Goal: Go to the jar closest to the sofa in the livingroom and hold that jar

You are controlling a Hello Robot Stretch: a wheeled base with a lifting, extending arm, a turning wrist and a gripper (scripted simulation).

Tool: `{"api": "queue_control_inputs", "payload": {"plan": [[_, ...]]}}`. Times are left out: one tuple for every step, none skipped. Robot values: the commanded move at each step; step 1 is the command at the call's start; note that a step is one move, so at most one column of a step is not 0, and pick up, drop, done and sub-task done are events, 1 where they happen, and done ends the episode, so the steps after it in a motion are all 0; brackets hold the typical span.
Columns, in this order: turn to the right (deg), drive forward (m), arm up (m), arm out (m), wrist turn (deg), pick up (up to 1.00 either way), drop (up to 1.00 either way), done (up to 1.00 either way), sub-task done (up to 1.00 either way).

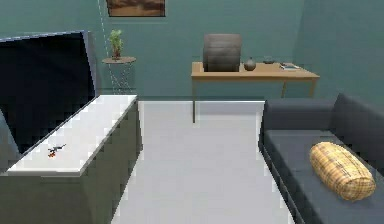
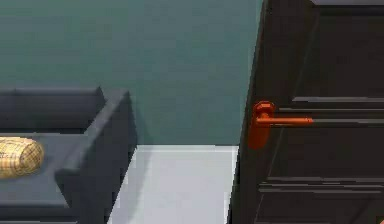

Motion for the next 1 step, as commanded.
{"api": "queue_control_inputs", "payload": {"plan": [[45.0,0.00,0.00,0.00,0.0,0.00,0.00,0.00,0.00]]}}
